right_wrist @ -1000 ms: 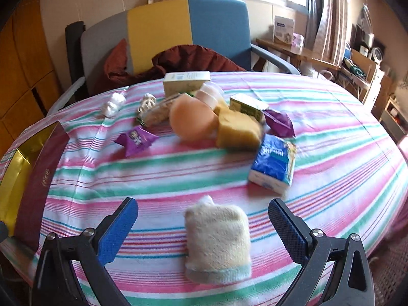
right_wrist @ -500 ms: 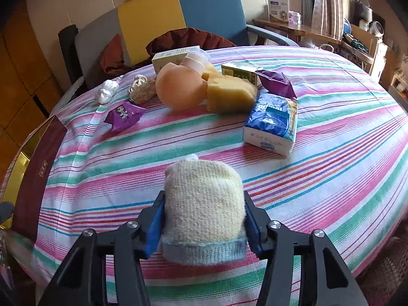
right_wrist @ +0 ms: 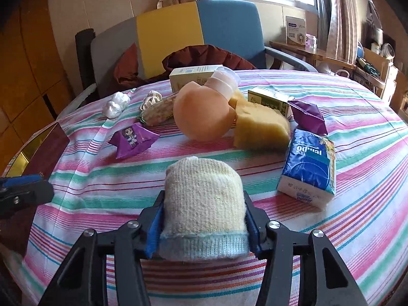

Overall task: Organize objects
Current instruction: 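Grasp the purple snack packet with the left gripper while the right gripper holds the white sock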

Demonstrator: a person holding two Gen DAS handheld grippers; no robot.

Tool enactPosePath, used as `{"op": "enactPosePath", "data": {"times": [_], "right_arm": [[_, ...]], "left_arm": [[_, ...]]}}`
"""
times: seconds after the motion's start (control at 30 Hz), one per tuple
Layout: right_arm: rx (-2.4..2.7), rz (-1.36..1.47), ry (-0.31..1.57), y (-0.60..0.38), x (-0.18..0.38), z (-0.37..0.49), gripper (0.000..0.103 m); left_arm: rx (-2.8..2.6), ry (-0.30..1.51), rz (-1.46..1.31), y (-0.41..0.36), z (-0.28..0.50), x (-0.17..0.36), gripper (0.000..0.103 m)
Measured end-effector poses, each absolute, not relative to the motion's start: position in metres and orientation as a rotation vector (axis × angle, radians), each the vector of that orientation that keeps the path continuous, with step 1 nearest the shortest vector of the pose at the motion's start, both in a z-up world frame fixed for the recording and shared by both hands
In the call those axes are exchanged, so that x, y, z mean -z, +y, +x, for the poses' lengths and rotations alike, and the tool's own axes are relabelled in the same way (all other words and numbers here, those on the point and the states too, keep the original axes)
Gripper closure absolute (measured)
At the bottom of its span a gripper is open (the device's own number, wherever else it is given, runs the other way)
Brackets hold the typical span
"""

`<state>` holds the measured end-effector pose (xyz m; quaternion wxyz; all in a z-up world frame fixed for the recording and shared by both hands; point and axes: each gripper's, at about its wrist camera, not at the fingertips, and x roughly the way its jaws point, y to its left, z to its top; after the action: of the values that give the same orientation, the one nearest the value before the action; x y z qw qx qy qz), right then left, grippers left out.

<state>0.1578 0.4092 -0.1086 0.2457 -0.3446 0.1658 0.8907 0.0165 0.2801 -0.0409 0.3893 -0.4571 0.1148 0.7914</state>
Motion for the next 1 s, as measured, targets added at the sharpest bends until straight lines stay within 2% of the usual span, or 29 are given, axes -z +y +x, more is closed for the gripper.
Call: {"op": "enactPosePath", "data": {"times": [0.13, 0.27, 0.67, 0.7, 0.77, 1.0], "right_arm": [[-2.444, -0.911, 0.443, 0.407, 0.111, 0.161, 0.048], [-2.44, -0.918, 0.42, 0.405, 0.113, 0.158, 0.048], [-2.448, -0.91, 0.426, 0.406, 0.116, 0.157, 0.046], [-2.448, -0.91, 0.424, 0.406, 0.116, 0.156, 0.046], [-2.45, -0.906, 0.429, 0.407, 0.116, 0.156, 0.046], [-2.451, -0.901, 0.428, 0.408, 0.117, 0.156, 0.046]], "left_arm": [[-2.0, 0.268, -1.167, 0.305, -0.002, 0.047, 0.031], [-1.988, 0.253, -1.167, 0.33, -0.015, 0.054, 0.031], [-1.954, 0.473, -1.073, 0.375, -0.027, 0.073, 0.031], [-1.957, 0.471, -1.057, 0.375, -0.026, 0.075, 0.032], [-1.984, 0.477, -1.018, 0.372, -0.022, 0.079, 0.046], [-2.042, 0.475, -0.916, 0.358, -0.008, 0.089, 0.065]]}}
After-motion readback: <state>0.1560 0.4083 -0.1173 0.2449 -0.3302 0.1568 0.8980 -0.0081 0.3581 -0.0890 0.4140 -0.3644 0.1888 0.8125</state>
